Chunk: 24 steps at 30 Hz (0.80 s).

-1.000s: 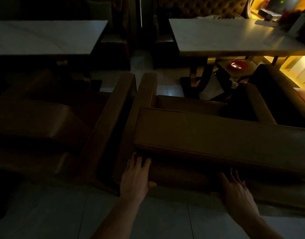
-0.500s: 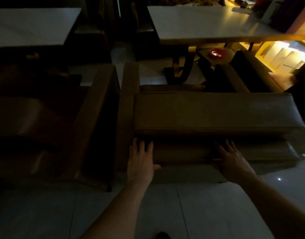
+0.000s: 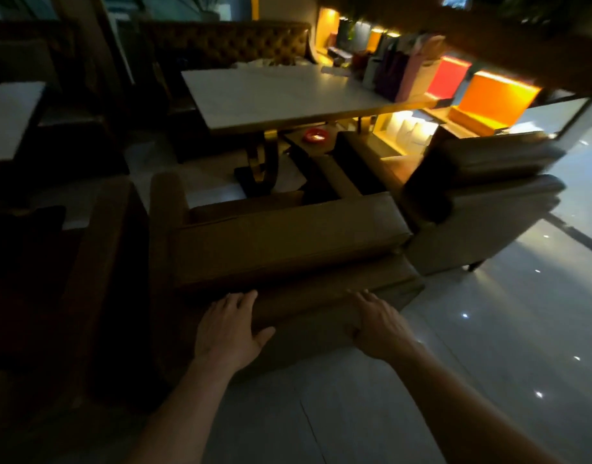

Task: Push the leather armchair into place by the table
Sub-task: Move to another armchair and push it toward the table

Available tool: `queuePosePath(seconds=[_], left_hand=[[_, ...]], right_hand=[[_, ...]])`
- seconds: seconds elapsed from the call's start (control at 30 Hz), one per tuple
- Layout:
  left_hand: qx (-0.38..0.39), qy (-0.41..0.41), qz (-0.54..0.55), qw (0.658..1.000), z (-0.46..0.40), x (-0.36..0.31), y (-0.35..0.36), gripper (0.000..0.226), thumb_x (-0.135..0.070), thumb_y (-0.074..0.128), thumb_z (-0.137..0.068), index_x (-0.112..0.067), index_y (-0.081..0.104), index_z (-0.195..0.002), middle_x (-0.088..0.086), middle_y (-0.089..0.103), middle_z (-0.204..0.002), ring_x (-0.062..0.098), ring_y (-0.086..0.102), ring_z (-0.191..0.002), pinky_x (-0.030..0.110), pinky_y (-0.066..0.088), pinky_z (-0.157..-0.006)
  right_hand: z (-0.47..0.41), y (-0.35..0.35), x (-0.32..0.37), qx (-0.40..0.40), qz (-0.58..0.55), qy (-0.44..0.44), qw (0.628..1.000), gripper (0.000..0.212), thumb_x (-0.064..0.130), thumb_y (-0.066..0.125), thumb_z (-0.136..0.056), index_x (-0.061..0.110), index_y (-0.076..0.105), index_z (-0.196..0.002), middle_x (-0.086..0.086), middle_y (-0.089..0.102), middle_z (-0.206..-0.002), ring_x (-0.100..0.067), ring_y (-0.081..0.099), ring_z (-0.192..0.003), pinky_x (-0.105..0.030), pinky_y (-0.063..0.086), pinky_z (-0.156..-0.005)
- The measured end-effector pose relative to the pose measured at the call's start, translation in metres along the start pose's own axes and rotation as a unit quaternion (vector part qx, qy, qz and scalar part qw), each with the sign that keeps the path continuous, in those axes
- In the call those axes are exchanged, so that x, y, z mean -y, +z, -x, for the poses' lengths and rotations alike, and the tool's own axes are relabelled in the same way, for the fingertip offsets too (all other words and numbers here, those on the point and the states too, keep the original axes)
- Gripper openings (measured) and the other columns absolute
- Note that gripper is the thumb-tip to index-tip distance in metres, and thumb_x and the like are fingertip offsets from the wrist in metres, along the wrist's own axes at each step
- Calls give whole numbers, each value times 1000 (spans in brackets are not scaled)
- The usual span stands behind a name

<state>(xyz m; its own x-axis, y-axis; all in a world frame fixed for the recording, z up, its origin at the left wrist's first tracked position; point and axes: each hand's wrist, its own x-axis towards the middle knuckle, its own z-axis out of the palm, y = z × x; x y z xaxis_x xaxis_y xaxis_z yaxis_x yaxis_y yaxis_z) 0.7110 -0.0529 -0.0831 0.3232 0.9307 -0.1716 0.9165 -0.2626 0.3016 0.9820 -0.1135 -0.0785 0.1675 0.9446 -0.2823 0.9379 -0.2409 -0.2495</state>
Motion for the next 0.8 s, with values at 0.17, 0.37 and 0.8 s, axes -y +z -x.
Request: queuePosePath(seconds=[0.17,0.37,0.8], left_hand=[[42,55,-8,998,0,-79,-36,86,-71,52,-84,-34,17,-154,-5,26,-158,19,25,-144,42,25,-116],[16,119,-15,993,-19,-218,-49,85,-69,54,-85,-32,18,-154,-4,24,-160,18,20,-147,40,21,-118],[3,158,9,987,-97,-451,-35,87,-65,59,-84,-34,16,-154,-4,17,-162,19,17,-148,43,26,-116]], right_hand=[[33,-57,-42,-30,-3,5,1000,84,33,71,-83,29,22,-152,-5,37,-148,-29,45,-129,-40,47,-100],[48,-113,-131,-71,-32,6,997,77,34,66,-88,31,22,-152,-5,34,-151,-27,41,-133,-39,47,-100],[35,-213,-354,-144,-64,42,987,78,58,59,-86,27,27,-151,-6,41,-145,-27,43,-130,-43,44,-103]])
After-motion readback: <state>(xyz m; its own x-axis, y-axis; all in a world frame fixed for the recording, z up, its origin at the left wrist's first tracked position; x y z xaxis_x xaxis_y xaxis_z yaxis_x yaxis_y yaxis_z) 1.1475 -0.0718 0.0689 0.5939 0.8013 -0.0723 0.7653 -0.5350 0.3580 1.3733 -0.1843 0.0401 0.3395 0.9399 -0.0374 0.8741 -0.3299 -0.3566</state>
